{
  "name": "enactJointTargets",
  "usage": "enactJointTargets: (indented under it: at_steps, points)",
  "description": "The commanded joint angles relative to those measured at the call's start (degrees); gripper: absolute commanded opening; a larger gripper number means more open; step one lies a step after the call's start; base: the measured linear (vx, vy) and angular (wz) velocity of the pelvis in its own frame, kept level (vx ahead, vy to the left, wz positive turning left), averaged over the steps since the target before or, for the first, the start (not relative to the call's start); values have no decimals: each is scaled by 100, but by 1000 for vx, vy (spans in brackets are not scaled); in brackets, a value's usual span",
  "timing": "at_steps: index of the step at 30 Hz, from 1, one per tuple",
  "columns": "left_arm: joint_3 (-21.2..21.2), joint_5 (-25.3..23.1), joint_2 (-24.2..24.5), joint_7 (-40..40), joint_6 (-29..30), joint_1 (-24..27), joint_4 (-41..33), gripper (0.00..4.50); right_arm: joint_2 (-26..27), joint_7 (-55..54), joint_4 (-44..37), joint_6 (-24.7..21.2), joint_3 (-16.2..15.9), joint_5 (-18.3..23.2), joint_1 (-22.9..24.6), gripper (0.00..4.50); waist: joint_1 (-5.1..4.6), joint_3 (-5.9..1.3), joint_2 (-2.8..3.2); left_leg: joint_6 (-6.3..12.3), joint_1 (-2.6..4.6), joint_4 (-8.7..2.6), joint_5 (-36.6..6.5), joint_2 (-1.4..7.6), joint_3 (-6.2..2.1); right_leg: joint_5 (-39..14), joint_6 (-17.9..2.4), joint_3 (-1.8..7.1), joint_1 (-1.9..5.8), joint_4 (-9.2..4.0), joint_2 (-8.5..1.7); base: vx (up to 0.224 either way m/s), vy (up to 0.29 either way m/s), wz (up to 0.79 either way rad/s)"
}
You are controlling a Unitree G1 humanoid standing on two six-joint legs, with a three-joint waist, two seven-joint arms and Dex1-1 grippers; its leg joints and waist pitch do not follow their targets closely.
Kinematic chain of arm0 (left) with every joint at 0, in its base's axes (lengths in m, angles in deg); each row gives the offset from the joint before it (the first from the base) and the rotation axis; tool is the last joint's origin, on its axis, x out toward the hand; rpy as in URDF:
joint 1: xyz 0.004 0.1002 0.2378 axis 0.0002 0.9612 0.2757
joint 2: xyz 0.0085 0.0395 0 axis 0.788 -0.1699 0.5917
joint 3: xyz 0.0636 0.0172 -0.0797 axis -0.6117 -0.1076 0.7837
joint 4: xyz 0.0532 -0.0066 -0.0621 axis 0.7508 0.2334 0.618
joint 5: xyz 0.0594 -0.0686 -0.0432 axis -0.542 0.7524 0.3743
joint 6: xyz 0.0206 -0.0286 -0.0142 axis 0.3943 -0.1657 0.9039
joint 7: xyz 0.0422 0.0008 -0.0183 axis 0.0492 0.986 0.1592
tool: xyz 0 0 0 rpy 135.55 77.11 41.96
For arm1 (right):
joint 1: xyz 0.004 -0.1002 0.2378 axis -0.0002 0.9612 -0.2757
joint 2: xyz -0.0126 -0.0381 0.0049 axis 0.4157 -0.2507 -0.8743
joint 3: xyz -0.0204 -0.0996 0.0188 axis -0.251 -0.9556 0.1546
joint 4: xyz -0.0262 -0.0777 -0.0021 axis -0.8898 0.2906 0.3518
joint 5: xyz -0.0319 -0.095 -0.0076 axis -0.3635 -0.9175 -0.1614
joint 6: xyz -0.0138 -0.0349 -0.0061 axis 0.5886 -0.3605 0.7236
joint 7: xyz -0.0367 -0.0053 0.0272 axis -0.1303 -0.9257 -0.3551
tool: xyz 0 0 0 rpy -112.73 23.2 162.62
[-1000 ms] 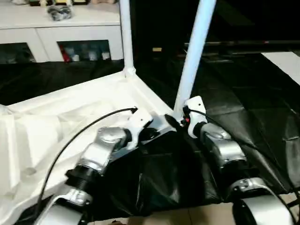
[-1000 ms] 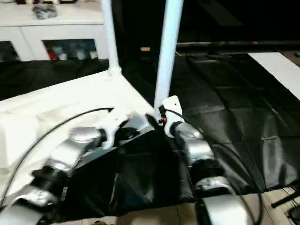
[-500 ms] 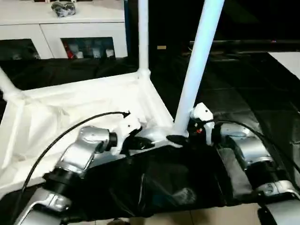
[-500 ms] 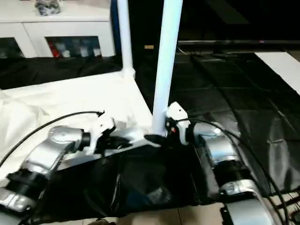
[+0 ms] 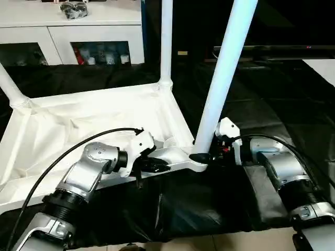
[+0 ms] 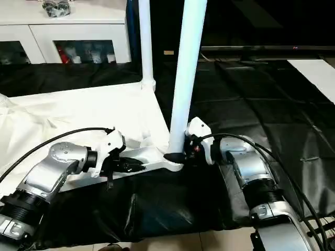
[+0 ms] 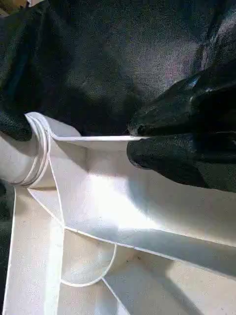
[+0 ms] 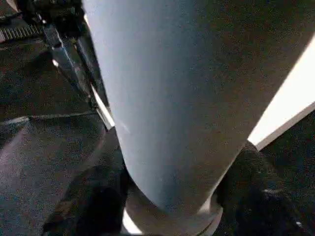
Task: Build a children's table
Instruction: Rotate leg to tighten
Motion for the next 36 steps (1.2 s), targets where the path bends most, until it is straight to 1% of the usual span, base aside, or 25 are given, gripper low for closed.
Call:
enactJointTargets:
  at_steps: [1,2,3,4,6,8,10,11,12,13,14,15,17,18,19,20,21,22,25,27,28,32,34,35,36]
  points:
    - [50,44,-374,-520,-142,-221,4,0,330,-301,-55,-149,-114,53,227,207,-6,-398,-2,163,216,-421,-1200,451,-225,-933,-1482,300,220,-381,-473,0,0,0]
    - [50,44,-374,-520,-142,-221,4,0,330,-301,-55,-149,-114,53,227,205,-10,-397,-1,155,213,-420,-1183,449,-223,-905,-1472,308,213,-383,-471,0,0,0]
    - [157,-54,-608,-980,-210,-358,236,0,558,-790,21,-145,-13,26,294,202,-20,-383,-19,85,230,-435,-1318,443,-228,-1102,-1450,305,206,-416,-478,0,0,0]
    - [164,-62,-629,-1017,-216,-370,256,0,582,-844,32,-146,-3,20,298,199,-29,-371,-16,9,252,-443,-1453,438,-231,-1323,-1397,311,181,-448,-480,0,0,0]
    - [203,-189,-842,-1445,-223,-512,476,0,859,-1558,266,-130,120,-95,287,197,-58,-356,-23,-67,235,-459,-1561,431,-249,-1577,-1326,312,190,-470,-496,0,0,0]
    - [222,-264,-1002,-1734,-193,-611,622,0,1063,-1997,428,-148,212,-131,267,197,-75,-337,-26,-170,261,-474,-1829,423,-273,-2106,-1154,305,180,-529,-517,0,0,0]
    - [262,-335,-1179,-2086,-137,-721,782,0,1271,-2415,569,-192,304,-142,238,196,-98,-301,-22,-275,304,-492,-2193,425,-301,-2629,-982,301,138,-599,-523,0,0,0]
    - [293,-378,-1330,-2366,-89,-808,898,0,1446,-2796,694,-232,366,-164,191,196,-105,-287,15,-346,348,-493,-2412,419,-319,-2904,-902,298,111,-635,-532,0,0,0]
    - [293,-378,-1330,-2366,-89,-808,898,0,1446,-2796,694,-232,366,-164,191,196,-124,-289,-8,-396,389,-486,-2592,406,-329,-3139,-809,287,89,-675,-533,0,0,0]
    - [345,-412,-1533,-2719,-25,-915,1035,0,1680,-3388,914,-322,483,-185,77,196,-116,-295,18,-405,387,-489,-2625,409,-347,-3165,-777,287,105,-677,-544,0,0,0]
    - [381,-446,-1718,-3037,1,-1003,1144,0,1902,-3907,1106,-412,614,-185,-38,196,-149,-288,21,-446,367,-511,-2647,411,-359,-3157,-762,279,98,-680,-537,0,0,0]
    - [381,-446,-1718,-3037,1,-1003,1144,0,1902,-3907,1106,-412,614,-185,-38,196,-166,-291,14,-462,360,-521,-2664,412,-366,-3139,-756,274,101,-677,-530,0,0,0]
    - [425,-508,-1927,-3326,-25,-1100,1287,0,2161,-4425,1310,-457,775,-219,-186,196,-196,-306,27,-505,389,-524,-2800,404,-377,-3028,-747,262,84,-687,-523,0,0,0]
    - [430,-518,-1978,-3361,-63,-1120,1315,0,2237,-4466,1336,-398,808,-215,-235,196,-222,-306,18,-488,374,-536,-2786,404,-368,-2935,-758,270,92,-693,-517,0,0,0]
    - [433,-517,-1996,-3363,-80,-1127,1327,0,2268,-4463,1344,-360,824,-205,-260,230,-230,-319,21,-447,340,-554,-2701,405,-372,-2729,-781,266,122,-676,-514,0,0,0]
    - [434,-517,-2002,-3363,-87,-1130,1331,0,2280,-4462,1347,-346,830,-202,-269,230,-227,-330,20,-402,316,-564,-2592,408,-363,-2529,-810,277,138,-656,-518,0,0,0]
    - [419,-511,-2002,-3320,-131,-1128,1327,0,2309,-4404,1329,-301,860,-149,-299,251,-227,-329,18,-384,314,-562,-2559,408,-354,-2454,-830,281,132,-654,-514,0,0,0]
    - [419,-511,-2002,-3320,-131,-1128,1327,0,2309,-4404,1329,-301,860,-149,-299,251,-226,-331,18,-367,317,-560,-2530,408,-344,-2387,-855,287,130,-649,-516,0,0,0]
    - [370,-467,-1896,-3054,-243,-1039,1212,0,2232,-4112,1198,-256,900,-27,-296,295,-239,-339,14,-256,253,-569,-2284,409,-341,-2092,-957,294,188,-608,-526,0,0,0]
    - [349,-481,-1811,-2953,-269,-975,1153,0,2053,-3914,1007,-244,827,-66,-217,311,-234,-340,11,-212,275,-552,-2233,406,-314,-2005,-1005,306,168,-613,-524,0,0,0]
    - [330,-530,-1707,-2899,-306,-899,1117,0,1754,-3592,650,-268,753,-85,-50,320,-223,-342,-14,-157,261,-549,-2126,406,-308,-1933,-1014,310,198,-602,-524,0,0,0]
    - [322,-550,-1606,-2845,-344,-819,1076,0,1385,-3184,212,-284,739,-7,185,354,-165,-359,-37,55,228,-523,-1666,415,-274,-1483,-1095,317,246,-554,-522,0,0,0]
    - [337,-545,-1502,-2781,-342,-748,1015,0,789,-2596,-279,-201,781,93,552,354,-154,-369,-46,156,201,-497,-1492,408,-264,-1449,-1127,306,269,-546,-522,0,0,0]
    - [347,-549,-1468,-2758,-344,-725,997,0,568,-2373,-455,-177,794,149,686,354,-115,-378,-39,186,226,-485,-1453,423,-261,-1394,-1110,308,267,-555,-531,0,0,0]
    - [356,-551,-1440,-2740,-354,-702,984,0,365,-2182,-595,-180,810,197,801,354,-114,-379,-33,254,231,-472,-1344,428,-252,-1169,-1179,312,257,-531,-508,0,0,0]
